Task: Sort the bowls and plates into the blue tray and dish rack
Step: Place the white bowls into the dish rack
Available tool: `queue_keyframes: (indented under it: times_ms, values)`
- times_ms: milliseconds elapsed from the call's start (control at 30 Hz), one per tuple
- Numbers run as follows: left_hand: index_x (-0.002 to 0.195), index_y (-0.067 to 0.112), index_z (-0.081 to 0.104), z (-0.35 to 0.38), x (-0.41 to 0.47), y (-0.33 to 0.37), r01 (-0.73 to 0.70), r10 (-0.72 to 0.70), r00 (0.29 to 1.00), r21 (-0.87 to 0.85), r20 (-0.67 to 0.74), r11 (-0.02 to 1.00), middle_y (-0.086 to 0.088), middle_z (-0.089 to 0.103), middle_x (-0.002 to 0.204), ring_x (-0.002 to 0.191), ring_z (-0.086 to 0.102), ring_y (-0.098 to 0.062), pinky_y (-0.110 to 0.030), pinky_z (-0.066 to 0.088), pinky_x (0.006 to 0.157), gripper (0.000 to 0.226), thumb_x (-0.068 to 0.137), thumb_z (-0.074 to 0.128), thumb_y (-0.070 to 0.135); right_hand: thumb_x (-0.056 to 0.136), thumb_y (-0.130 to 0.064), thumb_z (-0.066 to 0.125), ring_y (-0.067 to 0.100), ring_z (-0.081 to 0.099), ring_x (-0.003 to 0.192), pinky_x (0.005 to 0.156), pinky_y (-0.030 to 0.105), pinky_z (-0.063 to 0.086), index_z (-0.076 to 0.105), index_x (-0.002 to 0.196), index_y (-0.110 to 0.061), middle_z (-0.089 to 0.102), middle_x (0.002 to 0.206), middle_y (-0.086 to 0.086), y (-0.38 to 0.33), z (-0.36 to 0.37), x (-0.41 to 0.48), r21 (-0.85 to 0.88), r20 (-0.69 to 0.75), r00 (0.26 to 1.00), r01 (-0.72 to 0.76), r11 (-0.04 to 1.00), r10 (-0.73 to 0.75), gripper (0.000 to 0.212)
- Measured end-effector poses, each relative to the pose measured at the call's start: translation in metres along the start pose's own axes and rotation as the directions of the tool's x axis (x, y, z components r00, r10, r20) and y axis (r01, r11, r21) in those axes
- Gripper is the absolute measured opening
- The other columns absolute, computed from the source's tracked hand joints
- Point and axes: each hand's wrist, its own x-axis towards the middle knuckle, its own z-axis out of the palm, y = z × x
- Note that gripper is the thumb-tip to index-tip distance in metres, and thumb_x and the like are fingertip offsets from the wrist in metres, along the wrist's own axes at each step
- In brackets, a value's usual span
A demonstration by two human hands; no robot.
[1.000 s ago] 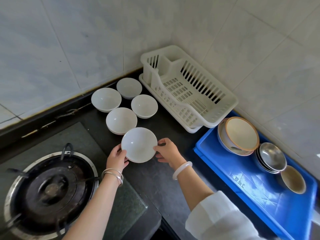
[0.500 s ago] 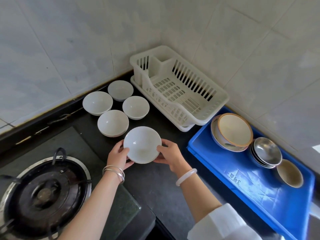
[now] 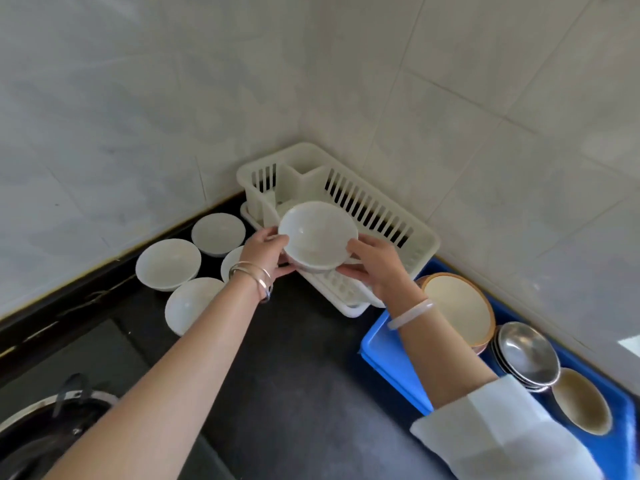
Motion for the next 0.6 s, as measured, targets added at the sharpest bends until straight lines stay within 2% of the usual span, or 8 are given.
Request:
queue_keyframes:
  times_ms: [67,167,300,367,433,533,600]
  values:
    - [0.119,0.013,0.052,0.014,0.03,0.015,-0.019,0.018,1.0,0.015,0.018,1.0,-0.011,0.053,0.109,0.092,0.058,-0.028,-0.032,0.052,0.061,0.03,0.09,0.05,0.007,0.088,-0.01,0.058,0.023,0.069,0.085,0.066,0.029,0.061,0.06,0.121,-0.011,0.066,0.108,0.01,-0.019,0.001,0.029,-0.003,-0.013,1.0,0.016,1.0,-0.016,0.033]
    - [0.124,0.009,0.049,0.033,0.072,0.024,-0.007,0.006,0.999,0.022,0.034,1.0,-0.011,0.053,0.108,0.096,0.056,-0.03,-0.037,0.052,0.069,0.034,0.09,0.049,0.006,0.088,-0.01,0.058,0.021,0.069,0.081,0.067,0.03,0.06,0.059,0.125,-0.01,0.064,0.116,0.013,-0.034,0.001,0.071,0.012,-0.031,0.999,0.011,1.0,-0.011,0.037]
    - [0.127,0.003,0.045,0.056,0.12,0.027,0.038,-0.039,0.999,0.02,0.033,0.999,-0.012,0.054,0.089,0.092,0.054,-0.03,-0.042,0.052,0.077,0.038,0.089,0.049,0.001,0.089,-0.009,0.057,0.028,0.068,0.089,0.074,0.036,0.059,0.056,0.128,-0.004,0.06,0.123,0.018,-0.039,-0.003,0.121,0.027,-0.067,0.997,-0.04,0.999,0.041,0.039]
    - [0.129,0.002,0.044,0.066,0.14,0.024,0.053,-0.054,0.998,0.025,0.029,0.998,-0.015,0.056,0.096,0.092,0.053,-0.03,-0.042,0.049,0.079,0.04,0.089,0.049,0.001,0.091,-0.007,0.055,0.033,0.065,0.1,0.073,0.036,0.057,0.055,0.126,-0.002,0.058,0.124,0.021,-0.035,-0.006,0.141,0.04,-0.072,0.995,-0.07,0.997,0.073,0.036]
    - [0.129,0.001,0.044,0.074,0.159,0.019,0.062,-0.063,0.998,0.025,0.024,0.998,-0.022,0.055,0.114,0.094,0.051,-0.03,-0.042,0.047,0.081,0.039,0.09,0.046,-0.001,0.091,-0.003,0.053,0.035,0.063,0.105,0.071,0.036,0.057,0.053,0.128,0.0,0.057,0.125,0.022,-0.03,-0.008,0.158,0.049,-0.068,0.993,-0.095,0.994,0.098,0.037]
    - [0.131,0.002,0.045,0.082,0.183,0.008,0.086,-0.087,0.996,0.07,0.017,0.994,-0.024,0.051,0.123,0.099,0.051,-0.033,-0.043,0.047,0.081,0.04,0.092,0.04,-0.005,0.092,-0.002,0.051,0.034,0.064,0.102,0.075,0.037,0.058,0.048,0.134,-0.002,0.056,0.127,0.02,-0.021,-0.009,0.179,0.043,-0.067,0.99,-0.122,0.992,0.125,0.042]
    - [0.13,0.002,0.045,0.085,0.198,0.001,0.113,-0.114,0.993,0.118,0.005,0.987,-0.023,0.05,0.127,0.11,0.052,-0.041,-0.048,0.048,0.084,0.041,0.091,0.036,-0.008,0.093,-0.003,0.051,0.032,0.064,0.101,0.078,0.037,0.058,0.047,0.136,-0.004,0.054,0.13,0.018,-0.017,-0.009,0.19,0.023,-0.065,0.99,-0.124,0.992,0.126,0.043]
